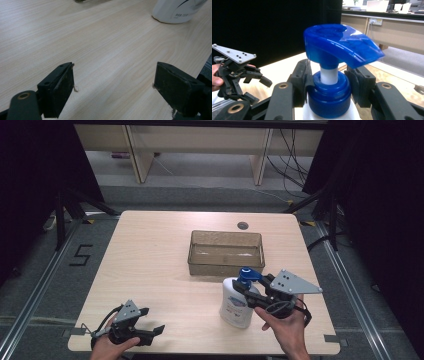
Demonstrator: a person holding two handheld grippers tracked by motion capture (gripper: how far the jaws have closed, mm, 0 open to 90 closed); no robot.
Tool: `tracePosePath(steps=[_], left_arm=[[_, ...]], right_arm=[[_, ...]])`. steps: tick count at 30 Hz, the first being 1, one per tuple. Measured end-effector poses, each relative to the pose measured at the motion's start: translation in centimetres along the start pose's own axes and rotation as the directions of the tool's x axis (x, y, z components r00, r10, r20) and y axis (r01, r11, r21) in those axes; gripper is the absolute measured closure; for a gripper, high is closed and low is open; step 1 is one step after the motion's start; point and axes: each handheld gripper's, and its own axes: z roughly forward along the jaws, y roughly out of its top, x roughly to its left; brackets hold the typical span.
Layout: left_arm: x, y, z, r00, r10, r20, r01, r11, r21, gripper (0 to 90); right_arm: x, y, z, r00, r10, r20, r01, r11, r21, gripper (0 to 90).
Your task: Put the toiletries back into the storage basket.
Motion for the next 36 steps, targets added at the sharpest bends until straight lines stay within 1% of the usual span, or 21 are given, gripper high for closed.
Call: tracePosePath(steps=[2, 3, 5, 6, 9, 12, 13, 16, 17, 18, 19, 22, 24, 27, 28, 31, 32, 33, 34, 35, 36], left_arm=[[0.16, 0.01, -0.18, 0.9999, 0.017, 0.004, -0.017, 0.9997, 0.018, 15.8], [0.01, -0.04, -0.14, 1.0, -0.007, 0.007, 0.007, 1.0, 0.005, 15.8], [-0.03, -0.04, -0.4, 1.0, -0.003, 0.002, 0.003, 1.0, -0.005, 15.8], [-0.12, -0.05, -0.42, 1.0, -0.009, -0.002, 0.009, 0.9999, -0.014, 15.8], [-0.12, -0.03, -0.52, 1.0, -0.007, 0.002, 0.007, 0.9999, -0.009, 15.8], [-0.05, -0.12, -0.51, 1.0, 0.0, -0.002, 0.0, 1.0, 0.004, 15.8], [-0.1, -0.17, -0.42, 1.0, -0.005, 0.001, 0.005, 1.0, -0.008, 15.8], [-0.1, -0.12, -0.49, 1.0, -0.001, -0.003, 0.001, 1.0, -0.003, 15.8], [-0.14, -0.1, -0.49, 1.0, -0.006, -0.007, 0.006, 0.9999, -0.012, 15.8], [0.06, -0.07, -0.67, 0.9999, 0.01, -0.008, -0.01, 0.9999, 0.005, 15.8], [-0.01, -0.08, -0.63, 0.9999, -0.004, -0.011, 0.004, 1.0, -0.006, 15.8], [0.01, -0.09, -0.63, 0.9999, -0.011, -0.012, 0.011, 0.9999, -0.007, 15.8], [0.02, -0.1, -0.62, 0.9999, -0.008, -0.013, 0.008, 0.9999, -0.006, 15.9], [0.01, -0.1, -0.61, 0.9999, -0.007, -0.013, 0.007, 0.9999, -0.007, 15.9], [0.01, -0.1, -0.61, 0.9999, -0.007, -0.013, 0.007, 0.9999, -0.007, 15.9], [0.07, -0.07, -0.63, 0.9999, -0.012, -0.008, 0.012, 0.9999, -0.012, 15.9], [0.13, -0.08, -0.65, 0.9999, -0.008, -0.011, 0.008, 0.9999, -0.012, 15.9], [0.15, -0.08, -0.65, 0.9999, -0.008, -0.01, 0.008, 0.9999, -0.012, 15.9], [0.15, -0.09, -0.66, 0.9999, -0.008, -0.013, 0.008, 0.9999, -0.013, 15.9], [0.15, -0.09, -0.66, 0.9999, -0.008, -0.013, 0.008, 0.9999, -0.013, 15.9], [0.13, -0.09, -0.65, 0.9998, -0.009, -0.017, 0.009, 0.9999, -0.014, 16.0]], right_arm=[[-0.06, 0.05, 0.01, 0.9999, -0.013, 0.005, 0.013, 1.0, -0.005, 54.9], [-0.02, 0.13, -0.06, 0.9997, -0.021, 0.015, 0.021, 1.0, -0.011, 55.5], [0.12, 0.13, 0.05, 0.9999, -0.015, 0.006, 0.015, 1.0, -0.025, 55.8], [0.16, 0.16, -0.07, 0.9996, -0.017, 0.022, 0.017, 1.0, -0.019, 56.1], [0.16, 0.14, -0.08, 1.0, -0.001, 0.009, 0.002, 0.999, -0.043, 59.5], [0.09, 0.34, -0.24, 0.9993, -0.032, 0.02, 0.033, 0.998, -0.052, 60.6], [0.13, 0.32, -0.22, 0.9992, -0.032, 0.023, 0.034, 0.998, -0.059, 60.6], [0.26, 0.24, -0.33, 0.9996, -0.01, 0.025, 0.011, 0.997, -0.073, 62.4], [0.43, 0.23, -0.35, 0.9998, 0.008, 0.018, -0.007, 0.998, -0.064, 62.9], [0.43, 0.24, -0.33, 0.9997, -0.008, 0.022, 0.01, 0.998, -0.068, 63.8], [0.38, 0.31, -0.29, 0.9986, -0.035, 0.039, 0.038, 0.996, -0.077, 63.9], [0.5, 0.35, -0.29, 0.9985, -0.03, 0.045, 0.033, 0.997, -0.066, 64.0], [0.3, 0.41, -0.18, 0.9974, -0.053, 0.048, 0.057, 0.995, -0.076, 64.1], [0.48, 0.53, -0.06, 0.9975, -0.045, 0.055, 0.049, 0.996, -0.07, 64.1], [0.5, 0.58, -0.01, 0.9986, -0.034, 0.041, 0.036, 0.998, -0.059, 64.2], [0.35, 0.72, 0.16, 0.9976, -0.047, 0.051, 0.05, 0.997, -0.062, 64.2], [0.46, 0.81, 0.29, 0.9995, -0.015, 0.029, 0.016, 0.999, -0.041, 64.8], [0.36, 0.83, 0.37, 0.9992, -0.024, 0.033, 0.025, 0.999, -0.043, 65.8], [0.13, 0.87, 0.48, 0.9976, -0.052, 0.047, 0.055, 0.997, -0.061, 65.9], [0.13, 0.87, 0.48, 0.9976, -0.052, 0.047, 0.055, 0.997, -0.061, 65.9], [0.17, 1.0, 0.6, 0.9989, -0.032, 0.035, 0.034, 0.998, -0.062, 66.0]])
